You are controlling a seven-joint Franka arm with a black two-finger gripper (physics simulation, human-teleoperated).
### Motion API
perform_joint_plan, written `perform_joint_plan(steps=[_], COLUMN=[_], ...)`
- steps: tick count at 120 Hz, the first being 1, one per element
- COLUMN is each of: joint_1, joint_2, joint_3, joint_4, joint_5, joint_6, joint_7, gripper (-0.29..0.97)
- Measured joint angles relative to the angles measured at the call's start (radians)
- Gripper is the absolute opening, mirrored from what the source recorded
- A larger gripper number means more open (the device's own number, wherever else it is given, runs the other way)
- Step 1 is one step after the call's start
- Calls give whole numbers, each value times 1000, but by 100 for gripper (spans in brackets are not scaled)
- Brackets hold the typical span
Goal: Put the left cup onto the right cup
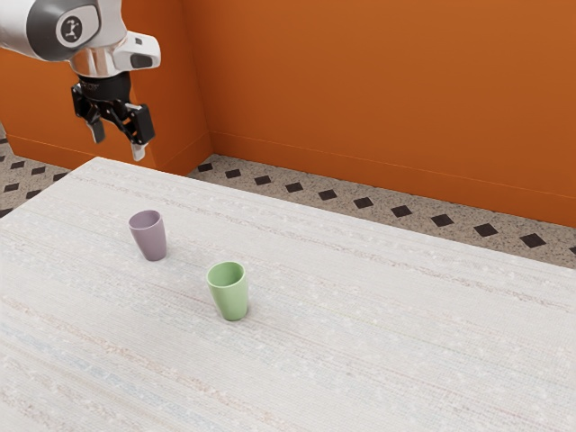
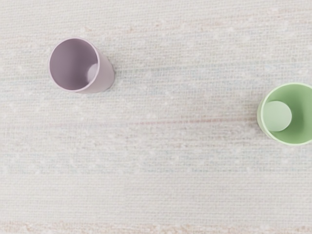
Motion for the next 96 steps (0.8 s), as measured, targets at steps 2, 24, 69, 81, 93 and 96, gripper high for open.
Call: perform_joint_plan(steps=[2,24,69,81,93,96], joint_1=[0,5,75,98,110,113], joint_2=[0,1,34,52,86,95], joint_3=[0,0,0,0,0,0], joint_4=[0,-2,-32,-33,-33,-33], joint_5=[0,-1,-3,-4,-9,-14], joint_6=[0,-1,-5,-3,-2,-2], joint_7=[0,0,1,2,2,2], gripper=[68,68,68,68,68,68])
